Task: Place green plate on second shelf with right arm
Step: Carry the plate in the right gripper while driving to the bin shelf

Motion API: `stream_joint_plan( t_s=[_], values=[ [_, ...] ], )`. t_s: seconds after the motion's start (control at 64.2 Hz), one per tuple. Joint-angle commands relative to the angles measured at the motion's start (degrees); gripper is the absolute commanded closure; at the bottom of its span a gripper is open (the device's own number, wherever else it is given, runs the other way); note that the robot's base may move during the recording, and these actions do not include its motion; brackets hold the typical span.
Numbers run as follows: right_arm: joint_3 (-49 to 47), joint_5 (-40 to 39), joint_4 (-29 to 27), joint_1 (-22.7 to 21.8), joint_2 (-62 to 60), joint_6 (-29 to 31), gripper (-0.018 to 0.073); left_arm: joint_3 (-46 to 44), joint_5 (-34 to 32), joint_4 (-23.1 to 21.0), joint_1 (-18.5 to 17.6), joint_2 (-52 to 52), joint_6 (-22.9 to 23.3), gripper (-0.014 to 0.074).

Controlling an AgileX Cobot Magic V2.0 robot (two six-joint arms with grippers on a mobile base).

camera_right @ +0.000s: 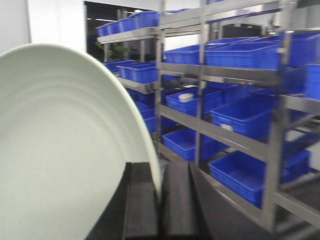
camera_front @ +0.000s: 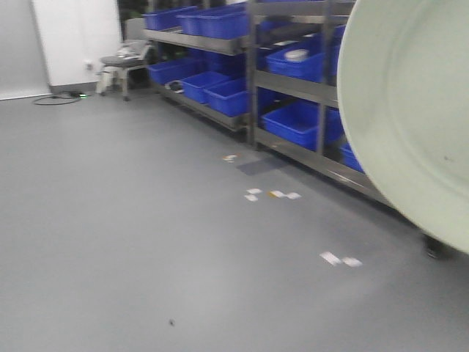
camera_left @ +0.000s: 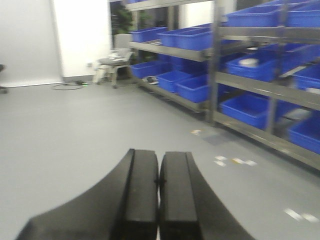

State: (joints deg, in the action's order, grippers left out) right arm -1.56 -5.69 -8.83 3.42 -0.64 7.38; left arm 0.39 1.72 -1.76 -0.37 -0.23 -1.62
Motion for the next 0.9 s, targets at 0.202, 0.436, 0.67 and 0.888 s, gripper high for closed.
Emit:
stream_joint_plan(
  t_s=[0.202,0.436,0.67,0.888],
  values=[
    [-1.9,-6.3,-0.6,-0.5,-1.0,0.0,0.0501,2.3,-5.1,-0.2,-0.1,-1.0,0.1,0.0466],
    [-1.9,-6.3,-0.6,-0.5,-1.0,0.0,0.0501,2.3,-5.1,-0.2,-0.1,-1.0,0.1,0.0466],
    [-1.9,-6.3,-0.6,-0.5,-1.0,0.0,0.0501,2.3,-5.1,-0.2,-0.1,-1.0,0.1,0.0466],
    [-1.9,-6.3,-0.6,-0.5,-1.0,0.0,0.0501,2.3,-5.1,-0.2,-0.1,-1.0,0.1,0.0466]
  ],
)
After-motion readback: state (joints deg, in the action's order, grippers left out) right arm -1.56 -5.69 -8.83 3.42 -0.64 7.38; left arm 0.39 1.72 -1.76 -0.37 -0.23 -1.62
